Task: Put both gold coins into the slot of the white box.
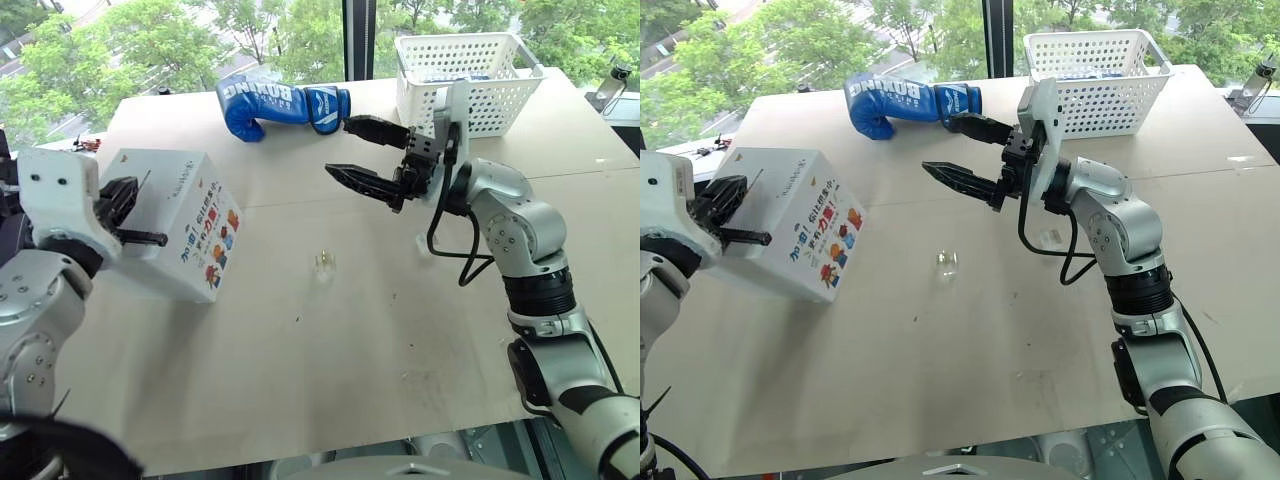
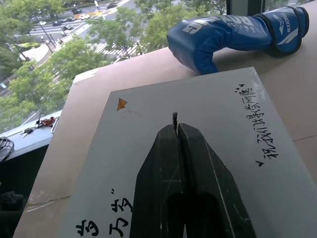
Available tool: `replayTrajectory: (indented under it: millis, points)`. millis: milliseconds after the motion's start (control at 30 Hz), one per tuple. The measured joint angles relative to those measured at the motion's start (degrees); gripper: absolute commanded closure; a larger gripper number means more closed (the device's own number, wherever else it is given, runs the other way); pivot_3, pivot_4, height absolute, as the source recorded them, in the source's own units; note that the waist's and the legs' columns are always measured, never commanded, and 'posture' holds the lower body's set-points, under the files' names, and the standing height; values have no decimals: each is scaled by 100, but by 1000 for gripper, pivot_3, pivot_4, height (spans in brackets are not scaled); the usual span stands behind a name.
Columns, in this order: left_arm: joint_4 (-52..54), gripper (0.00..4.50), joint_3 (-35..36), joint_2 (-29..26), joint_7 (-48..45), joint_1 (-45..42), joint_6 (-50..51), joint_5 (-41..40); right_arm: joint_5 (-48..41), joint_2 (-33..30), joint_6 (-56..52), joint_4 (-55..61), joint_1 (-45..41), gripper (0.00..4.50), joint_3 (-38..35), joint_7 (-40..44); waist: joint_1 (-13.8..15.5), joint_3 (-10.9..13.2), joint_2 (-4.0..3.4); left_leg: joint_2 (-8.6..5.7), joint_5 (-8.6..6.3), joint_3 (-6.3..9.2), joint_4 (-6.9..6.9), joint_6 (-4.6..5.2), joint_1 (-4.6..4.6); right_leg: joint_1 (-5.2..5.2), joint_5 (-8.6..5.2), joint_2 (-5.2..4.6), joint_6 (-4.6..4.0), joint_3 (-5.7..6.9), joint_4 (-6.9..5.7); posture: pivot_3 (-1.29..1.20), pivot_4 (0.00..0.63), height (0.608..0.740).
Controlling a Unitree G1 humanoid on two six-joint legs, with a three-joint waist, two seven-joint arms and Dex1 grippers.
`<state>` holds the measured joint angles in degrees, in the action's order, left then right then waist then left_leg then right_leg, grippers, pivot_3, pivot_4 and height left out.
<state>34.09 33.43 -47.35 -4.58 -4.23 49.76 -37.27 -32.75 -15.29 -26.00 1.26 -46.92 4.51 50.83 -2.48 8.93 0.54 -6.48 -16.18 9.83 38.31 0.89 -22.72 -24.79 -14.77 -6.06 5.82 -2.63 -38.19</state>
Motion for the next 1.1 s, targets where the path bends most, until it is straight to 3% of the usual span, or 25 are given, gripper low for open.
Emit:
replayTrajectory:
  millis: [200,233,300,500,567,700,767,900,967,1100]
  points:
    - [0,4500,-2,172,-94,-55,-18,124,9,1,0,30,34,227,0,-17,3,-3,-2,-1,0,-1,3,0,1,0,0,-1,0,0,-5,0,150,721]
    - [-1,4246,-1,205,-95,-76,-14,131,13,1,1,33,35,181,0,-18,4,-3,-1,-1,0,0,4,0,1,0,0,-1,0,0,-8,0,150,721]
    - [-3,3623,0,296,-126,-133,4,119,27,2,1,36,35,162,-1,-19,6,-3,-1,-1,0,0,7,0,1,0,0,-1,0,0,-12,0,150,721]
    - [-28,738,-14,455,-153,-289,28,198,52,2,2,45,44,162,-9,-18,1,-5,-1,-2,1,-1,13,-2,2,-1,0,-1,0,-1,-25,0,150,721]
    - [-33,12,-20,520,-202,-351,-47,216,55,-1,2,51,71,162,-12,-14,3,-5,0,-1,2,0,13,-3,2,-1,0,-1,0,0,-26,0,150,721]
    - [146,12,291,854,-566,-634,-393,-411,220,-84,11,203,488,162,191,42,9,-11,11,-1,1,0,15,-2,2,0,0,-9,0,12,-24,0,150,721]
    - [451,12,513,935,-867,-526,-414,-1190,466,-100,142,199,847,162,459,83,-8,-12,12,-2,1,-4,14,-1,2,0,0,-12,0,13,-22,0,150,721]
    - [1219,12,551,744,-1713,957,-184,-2251,1249,37,756,-147,1406,162,1084,23,-143,-12,10,1,1,-14,8,-2,13,-3,-1,-9,-1,10,-34,0,150,721]
    - [1395,12,447,672,-1877,1409,-157,-2250,1553,230,988,-405,1525,162,1279,-139,-138,-12,9,3,8,-15,9,-13,22,-2,0,-5,-5,8,-51,0,150,721]
    - [1640,12,153,886,-2172,2662,-535,-1474,2157,850,1662,-1005,1690,162,1569,-686,-96,-11,8,18,10,-66,-8,-17,88,34,5,9,-16,-36,-62,0,150,721]
